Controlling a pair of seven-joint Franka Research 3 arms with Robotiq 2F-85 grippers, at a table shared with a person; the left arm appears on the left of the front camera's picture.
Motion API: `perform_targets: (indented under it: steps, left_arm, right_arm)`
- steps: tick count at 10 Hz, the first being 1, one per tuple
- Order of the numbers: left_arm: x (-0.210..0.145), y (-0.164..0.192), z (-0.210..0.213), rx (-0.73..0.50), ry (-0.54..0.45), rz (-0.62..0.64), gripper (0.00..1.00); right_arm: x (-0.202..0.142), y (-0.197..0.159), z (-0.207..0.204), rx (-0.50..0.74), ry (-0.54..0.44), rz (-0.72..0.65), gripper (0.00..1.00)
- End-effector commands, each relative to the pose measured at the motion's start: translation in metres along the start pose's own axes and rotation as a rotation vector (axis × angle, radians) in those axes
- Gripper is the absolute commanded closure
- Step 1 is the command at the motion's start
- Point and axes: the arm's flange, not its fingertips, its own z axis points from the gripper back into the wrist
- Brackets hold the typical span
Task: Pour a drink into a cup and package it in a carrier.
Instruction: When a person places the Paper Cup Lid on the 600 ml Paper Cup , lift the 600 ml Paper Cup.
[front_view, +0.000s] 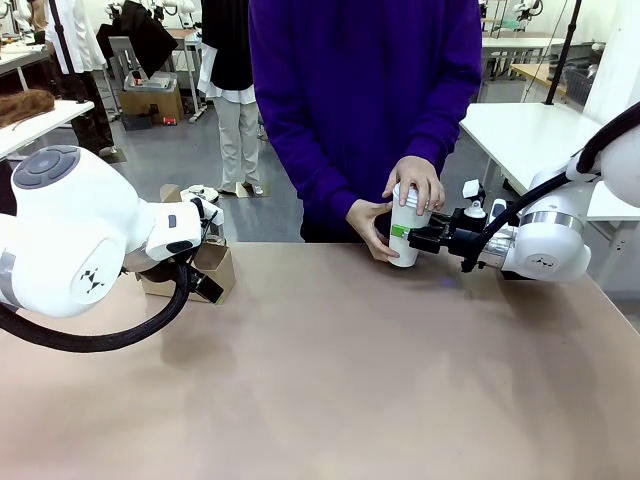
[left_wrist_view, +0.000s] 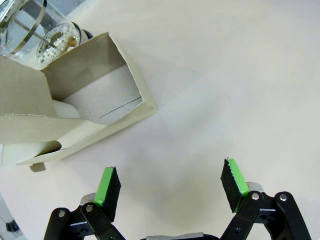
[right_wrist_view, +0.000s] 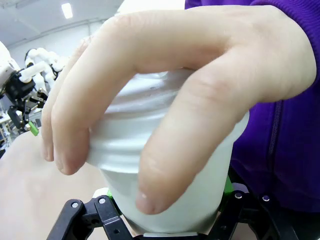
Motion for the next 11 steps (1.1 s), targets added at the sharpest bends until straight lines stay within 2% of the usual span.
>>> perform_targets:
  steps: [1,11]
  left_arm:
    - [-0.0001,-0.0002,0.0003,-0.001,-0.001,0.0,0.0]
    - [-0.0001,-0.0002,0.0003,-0.001,-0.001,0.0,0.0]
  right_arm:
    - [0.0053,0.0038,-0.0001,-0.001,-0.001,0.004,0.2]
    - [0.0053,0.0038,-0.0001,-0.001,-0.001,0.004,0.2]
